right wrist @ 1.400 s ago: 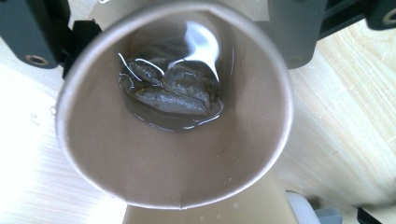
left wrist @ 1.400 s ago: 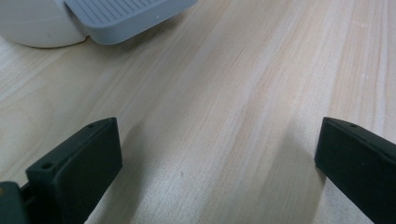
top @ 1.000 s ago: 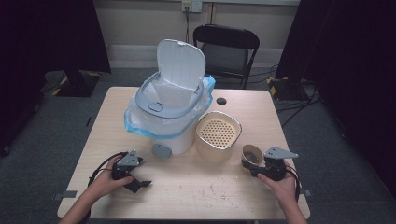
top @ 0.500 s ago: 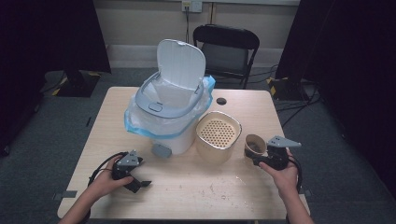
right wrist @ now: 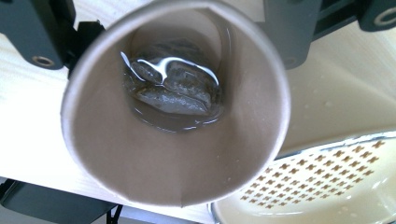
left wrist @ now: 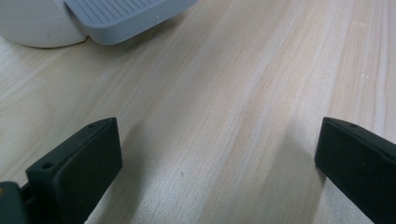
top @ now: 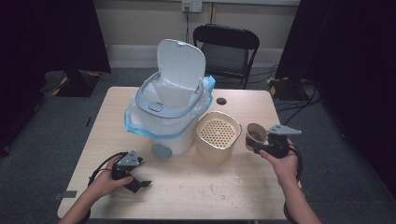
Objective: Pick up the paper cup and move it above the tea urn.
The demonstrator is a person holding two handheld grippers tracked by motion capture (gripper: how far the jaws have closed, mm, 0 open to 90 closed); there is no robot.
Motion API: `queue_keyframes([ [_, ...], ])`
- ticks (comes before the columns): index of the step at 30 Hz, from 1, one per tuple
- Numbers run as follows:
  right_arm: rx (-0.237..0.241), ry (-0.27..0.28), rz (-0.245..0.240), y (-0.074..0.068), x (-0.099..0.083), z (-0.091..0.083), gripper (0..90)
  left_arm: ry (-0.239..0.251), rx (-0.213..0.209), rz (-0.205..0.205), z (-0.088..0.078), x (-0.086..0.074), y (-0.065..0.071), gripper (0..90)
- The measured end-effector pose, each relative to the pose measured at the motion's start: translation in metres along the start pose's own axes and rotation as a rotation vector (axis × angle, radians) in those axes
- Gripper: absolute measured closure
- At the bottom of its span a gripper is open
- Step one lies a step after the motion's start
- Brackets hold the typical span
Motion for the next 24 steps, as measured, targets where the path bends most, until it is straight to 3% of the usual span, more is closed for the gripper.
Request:
queue_keyframes([
  [24,-0.075,0.017,0.015,0.019,0.031,0.026,40.6,-0.004,0.003,0.0,0.0,0.0,0.0,0.0],
])
Point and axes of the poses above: each handheld gripper's, and its own axes: z roughly forward along the jaws, x roughly out of its top, y roughly to its right, the point moved 2 cm from there along z, roughly forward along the jaws, and after that the axes turned 11 degrees about -x, right-handed, at the moved point
